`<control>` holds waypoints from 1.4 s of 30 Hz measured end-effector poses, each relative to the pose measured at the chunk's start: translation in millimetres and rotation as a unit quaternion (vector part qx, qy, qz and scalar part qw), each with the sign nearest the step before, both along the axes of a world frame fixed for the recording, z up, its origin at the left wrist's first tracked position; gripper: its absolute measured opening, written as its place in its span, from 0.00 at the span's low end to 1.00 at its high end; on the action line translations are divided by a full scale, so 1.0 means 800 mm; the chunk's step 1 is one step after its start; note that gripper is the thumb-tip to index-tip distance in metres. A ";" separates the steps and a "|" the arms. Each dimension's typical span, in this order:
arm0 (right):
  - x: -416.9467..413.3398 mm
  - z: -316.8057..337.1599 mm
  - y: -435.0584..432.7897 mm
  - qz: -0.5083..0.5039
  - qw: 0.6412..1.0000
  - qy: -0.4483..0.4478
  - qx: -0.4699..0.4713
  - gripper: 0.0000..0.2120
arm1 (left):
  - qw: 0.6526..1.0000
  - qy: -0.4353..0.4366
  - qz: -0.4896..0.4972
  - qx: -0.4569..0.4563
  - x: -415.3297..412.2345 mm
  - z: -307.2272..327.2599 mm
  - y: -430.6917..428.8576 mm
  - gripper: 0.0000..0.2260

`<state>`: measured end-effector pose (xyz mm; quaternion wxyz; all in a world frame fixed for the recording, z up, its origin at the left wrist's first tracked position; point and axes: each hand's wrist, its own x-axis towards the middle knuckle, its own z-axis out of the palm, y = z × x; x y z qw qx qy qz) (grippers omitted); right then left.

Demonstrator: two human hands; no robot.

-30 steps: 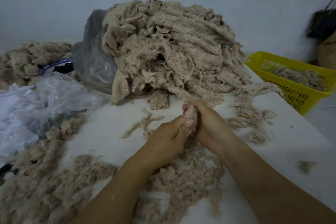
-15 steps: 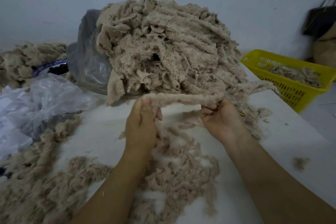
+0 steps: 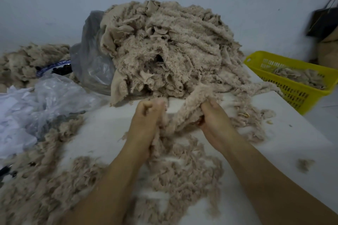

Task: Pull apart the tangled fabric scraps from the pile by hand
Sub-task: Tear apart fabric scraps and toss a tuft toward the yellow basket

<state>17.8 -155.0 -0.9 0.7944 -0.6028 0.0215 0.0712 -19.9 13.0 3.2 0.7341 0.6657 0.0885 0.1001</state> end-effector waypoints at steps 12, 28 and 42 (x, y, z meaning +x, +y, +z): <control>-0.013 0.002 0.011 -0.062 0.965 -0.132 -0.216 0.25 | 0.998 0.023 -0.033 -0.041 0.001 -0.006 -0.003 0.15; -0.027 -0.010 0.030 0.175 0.909 -0.207 -0.317 0.23 | 0.919 0.078 -0.140 -0.359 0.005 0.000 0.002 0.26; -0.010 0.008 0.003 0.021 0.994 -0.105 0.013 0.07 | 0.999 -0.024 0.034 -0.018 0.007 -0.009 -0.007 0.12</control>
